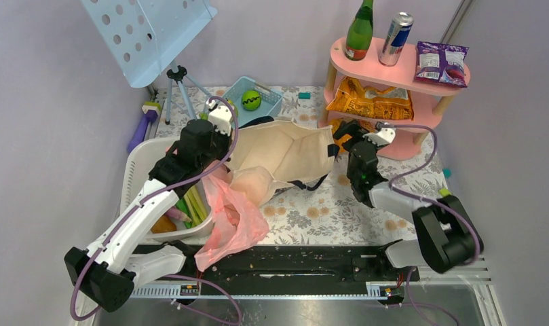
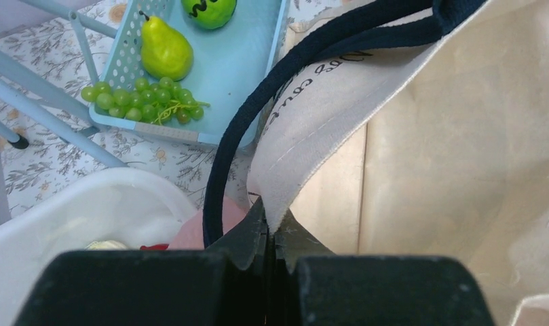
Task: Untie the knot of the grocery bags and take out the mixed food
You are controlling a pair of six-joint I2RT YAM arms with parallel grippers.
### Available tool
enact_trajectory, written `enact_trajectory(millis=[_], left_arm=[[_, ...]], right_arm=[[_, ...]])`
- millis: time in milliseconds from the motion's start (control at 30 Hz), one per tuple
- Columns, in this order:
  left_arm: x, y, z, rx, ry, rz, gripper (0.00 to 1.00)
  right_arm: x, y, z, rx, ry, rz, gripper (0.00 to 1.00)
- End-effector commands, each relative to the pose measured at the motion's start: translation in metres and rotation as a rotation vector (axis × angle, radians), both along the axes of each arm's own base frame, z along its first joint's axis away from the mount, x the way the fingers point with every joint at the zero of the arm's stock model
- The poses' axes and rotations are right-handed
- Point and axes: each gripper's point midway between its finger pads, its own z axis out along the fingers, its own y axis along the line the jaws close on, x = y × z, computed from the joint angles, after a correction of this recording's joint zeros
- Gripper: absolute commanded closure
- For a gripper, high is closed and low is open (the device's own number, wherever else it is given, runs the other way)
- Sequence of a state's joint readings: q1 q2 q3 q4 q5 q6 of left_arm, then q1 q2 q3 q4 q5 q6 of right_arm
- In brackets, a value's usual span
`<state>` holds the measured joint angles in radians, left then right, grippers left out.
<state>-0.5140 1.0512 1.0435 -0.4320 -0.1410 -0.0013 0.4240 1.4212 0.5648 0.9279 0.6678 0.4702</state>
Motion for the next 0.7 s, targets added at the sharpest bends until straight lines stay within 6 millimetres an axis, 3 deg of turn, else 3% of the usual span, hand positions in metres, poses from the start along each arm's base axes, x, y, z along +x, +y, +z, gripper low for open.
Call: enact_trajectory(millis=[0,233,333,500,567,667], left_arm=[[0.01,-0.017,0.061,-0.135,-0.124,-0.035,1.0],[0.019,-0.021,0.061,-0.149,-0.074,-0.002,1.0],[0.026,-0.02,0.062,-0.151,-0.054,0.027,1.0],[0.038,-0.032,0.068,-0.181,-0.052,0.005,1.0],[0.046,-0.031,0.068,-0.175,-0.043,0.025,1.0],[0.063,-0.026,0.064,-0.149,-0.026,0.068,1.0]], right_arm=[[-0.029,0.001,-0.009,0.069,0.049,0.062,0.01],[-0.073,-0.004,-0.002,0.09,0.132,0.128,0.01],[-0.094,-0.016,-0.001,0.094,0.193,0.097,0.0],[-0.119,-0.03,0.024,0.085,0.179,0.089,0.01],[-0.128,-0.025,0.036,0.058,0.177,0.153,0.0],[-0.136,0.0,0.064,0.036,0.151,0.324,0.0]])
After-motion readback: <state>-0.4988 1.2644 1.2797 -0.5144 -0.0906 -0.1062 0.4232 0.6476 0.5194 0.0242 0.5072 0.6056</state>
